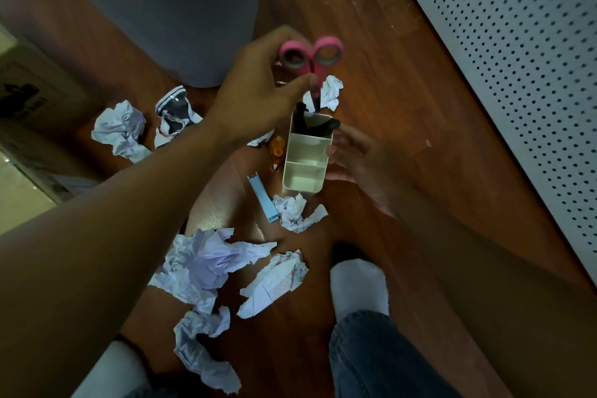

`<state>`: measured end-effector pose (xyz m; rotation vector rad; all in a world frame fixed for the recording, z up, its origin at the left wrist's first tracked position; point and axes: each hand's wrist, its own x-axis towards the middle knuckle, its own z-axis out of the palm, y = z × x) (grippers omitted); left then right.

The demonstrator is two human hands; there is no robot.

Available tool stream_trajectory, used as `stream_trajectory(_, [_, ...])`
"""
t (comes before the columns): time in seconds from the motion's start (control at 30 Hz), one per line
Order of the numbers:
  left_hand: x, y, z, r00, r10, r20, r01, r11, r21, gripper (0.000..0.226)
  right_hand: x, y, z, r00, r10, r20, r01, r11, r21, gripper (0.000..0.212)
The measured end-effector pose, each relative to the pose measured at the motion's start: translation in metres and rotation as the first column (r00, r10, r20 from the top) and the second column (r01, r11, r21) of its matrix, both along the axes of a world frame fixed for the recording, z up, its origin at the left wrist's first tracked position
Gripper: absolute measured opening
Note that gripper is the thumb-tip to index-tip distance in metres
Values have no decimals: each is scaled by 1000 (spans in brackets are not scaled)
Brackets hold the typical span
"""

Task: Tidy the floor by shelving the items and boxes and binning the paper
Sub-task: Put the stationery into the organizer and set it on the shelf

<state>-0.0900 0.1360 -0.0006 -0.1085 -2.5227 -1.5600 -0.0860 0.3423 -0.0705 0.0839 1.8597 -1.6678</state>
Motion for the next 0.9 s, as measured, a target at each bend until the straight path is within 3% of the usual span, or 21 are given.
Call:
stream_trajectory(0.13, [-2,-4,12,996,13,-89,-8,998,59,29,-1,0,2,1000,3,13,-3,1000,-6,47])
stream_trajectory(0.47, [-8,-6,2,995,-87,-58,84,995,-58,29,-2,1,-1,1000,1,16,0,1000,-10,48])
stream_trajectory(0.57, [-7,-7,-12,990,-137,21,138,984,-111,27,-2,1,-3,1000,-4,12,4,1000,-12,47])
stream_trajectory(0.73, [0,-5,-28,999,-45,21,47,995,-92,28,-1,2,-1,1000,16,12,-16,1000,-26,47])
stream_trajectory(0.9, [-4,1,-20,997,-67,-36,62,991,-120,26,-1,2,-1,1000,10,10,-10,1000,-16,44])
